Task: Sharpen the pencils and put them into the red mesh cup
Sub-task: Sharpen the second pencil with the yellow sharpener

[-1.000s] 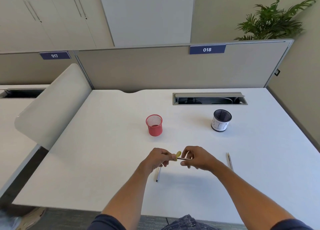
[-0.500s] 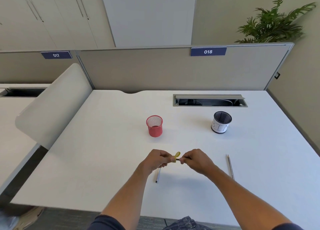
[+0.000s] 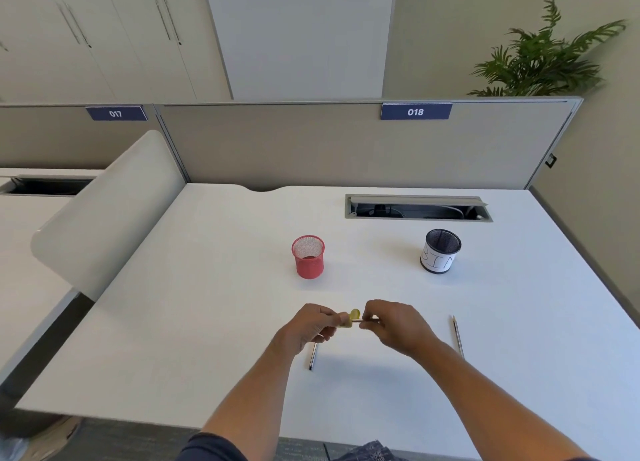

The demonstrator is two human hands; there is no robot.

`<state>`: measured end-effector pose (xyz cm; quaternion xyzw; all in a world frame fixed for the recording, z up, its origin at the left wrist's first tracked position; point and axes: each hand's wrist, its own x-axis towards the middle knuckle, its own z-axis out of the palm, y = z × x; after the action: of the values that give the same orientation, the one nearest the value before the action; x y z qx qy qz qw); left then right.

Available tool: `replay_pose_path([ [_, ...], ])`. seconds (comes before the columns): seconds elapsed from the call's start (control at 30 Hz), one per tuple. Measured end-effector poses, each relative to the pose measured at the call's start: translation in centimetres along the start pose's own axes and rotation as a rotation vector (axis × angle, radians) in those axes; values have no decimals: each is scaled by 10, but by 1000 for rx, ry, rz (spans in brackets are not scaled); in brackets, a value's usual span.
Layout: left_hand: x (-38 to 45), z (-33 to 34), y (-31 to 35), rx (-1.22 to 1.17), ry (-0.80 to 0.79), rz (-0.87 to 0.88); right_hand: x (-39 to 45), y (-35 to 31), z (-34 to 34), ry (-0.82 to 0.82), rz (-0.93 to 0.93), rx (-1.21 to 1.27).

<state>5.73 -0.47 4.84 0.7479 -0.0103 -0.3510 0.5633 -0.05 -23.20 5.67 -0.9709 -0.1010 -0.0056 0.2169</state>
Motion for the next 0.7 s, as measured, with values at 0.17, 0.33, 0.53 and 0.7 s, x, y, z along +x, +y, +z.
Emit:
replay_pose_path([
  [0.17, 1, 3, 1, -117, -10, -1, 5, -8, -6, 49, -32, -106],
  [0.33, 4, 6, 3, -40, -5, 29, 7, -7, -11, -146, 236, 180],
  [0.53, 3, 6, 0, 63, -43, 57, 9, -4, -19, -409, 386, 579],
  [0.7, 3, 7, -2, 93, -41, 47, 10, 1, -23, -542, 400, 652],
])
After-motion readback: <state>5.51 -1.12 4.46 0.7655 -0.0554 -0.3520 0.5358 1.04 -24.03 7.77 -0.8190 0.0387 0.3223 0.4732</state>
